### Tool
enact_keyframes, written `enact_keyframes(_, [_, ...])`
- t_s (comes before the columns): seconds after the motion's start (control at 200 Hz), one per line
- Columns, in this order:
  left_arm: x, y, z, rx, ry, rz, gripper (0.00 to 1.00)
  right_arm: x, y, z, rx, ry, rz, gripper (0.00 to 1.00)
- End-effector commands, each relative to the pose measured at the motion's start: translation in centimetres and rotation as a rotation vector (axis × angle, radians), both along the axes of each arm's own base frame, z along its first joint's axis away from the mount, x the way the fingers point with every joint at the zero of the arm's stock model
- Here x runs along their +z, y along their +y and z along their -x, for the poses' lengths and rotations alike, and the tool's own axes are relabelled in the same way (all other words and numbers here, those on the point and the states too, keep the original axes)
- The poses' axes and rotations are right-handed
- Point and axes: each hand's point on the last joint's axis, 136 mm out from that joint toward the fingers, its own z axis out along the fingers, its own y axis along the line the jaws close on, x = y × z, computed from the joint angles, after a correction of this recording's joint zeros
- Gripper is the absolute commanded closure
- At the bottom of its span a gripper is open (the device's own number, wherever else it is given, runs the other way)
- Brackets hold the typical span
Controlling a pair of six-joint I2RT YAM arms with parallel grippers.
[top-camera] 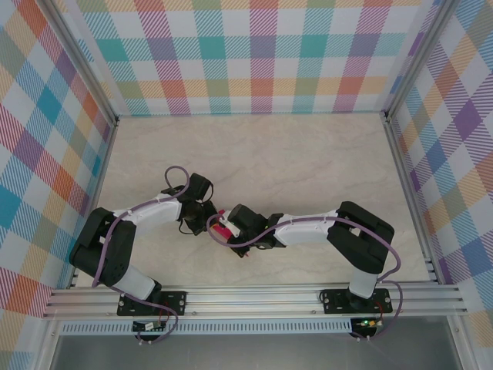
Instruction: Fold a paper plane with a square sheet of paper (pick it up from the middle)
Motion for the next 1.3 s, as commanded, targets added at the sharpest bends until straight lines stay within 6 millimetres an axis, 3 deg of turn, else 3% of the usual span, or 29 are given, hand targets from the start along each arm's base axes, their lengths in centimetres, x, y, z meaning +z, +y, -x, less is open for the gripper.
enact_keyframes(0.0, [0.1, 0.4, -0.3, -0.002, 0.004, -0.009, 1.00, 0.8, 1.0, 1.0, 0.001, 0.088, -0.066, 0.96])
enact_keyframes(0.085, [0.4, 0.4, -0.4, -0.009, -0.004, -0.007, 0.98, 0.6, 0.8, 0.8, -0.031, 0.140, -0.106, 0.98])
enact_keyframes(0.23, [1.6, 0.4, -0.9, -0.020, -0.050, -0.007, 0.75, 1.6, 0.9, 0.7, -0.049, 0.208, -0.200, 0.99])
enact_keyframes(0.32, [2.9, 0.7, -1.2, -0.026, -0.092, -0.020, 0.68, 1.9, 0.8, 0.3, -0.072, 0.227, -0.225, 0.99])
enact_keyframes(0.38, [3.6, 1.1, -1.3, -0.026, -0.113, -0.040, 0.55, 2.1, 0.7, 0.1, -0.085, 0.254, -0.257, 0.98])
enact_keyframes(0.515, [4.9, 1.7, -1.3, -0.016, -0.152, -0.055, 0.44, 2.4, 0.6, -0.5, -0.125, 0.324, -0.329, 0.98])
enact_keyframes(0.8, [6.3, 1.1, -0.6, -0.035, -0.248, 0.039, 0.42, 1.8, -0.1, -1.9, -0.197, 0.466, -0.421, 0.96])
enact_keyframes(1.035, [5.7, 0.3, 0.3, -0.055, -0.260, 0.116, 0.56, 0.8, -0.1, -1.6, -0.188, 0.513, -0.399, 0.96])
enact_keyframes(1.295, [5.8, -0.1, 0.5, -0.064, -0.287, 0.156, 0.60, 0.1, 0.0, -1.8, -0.199, 0.561, -0.383, 0.96])
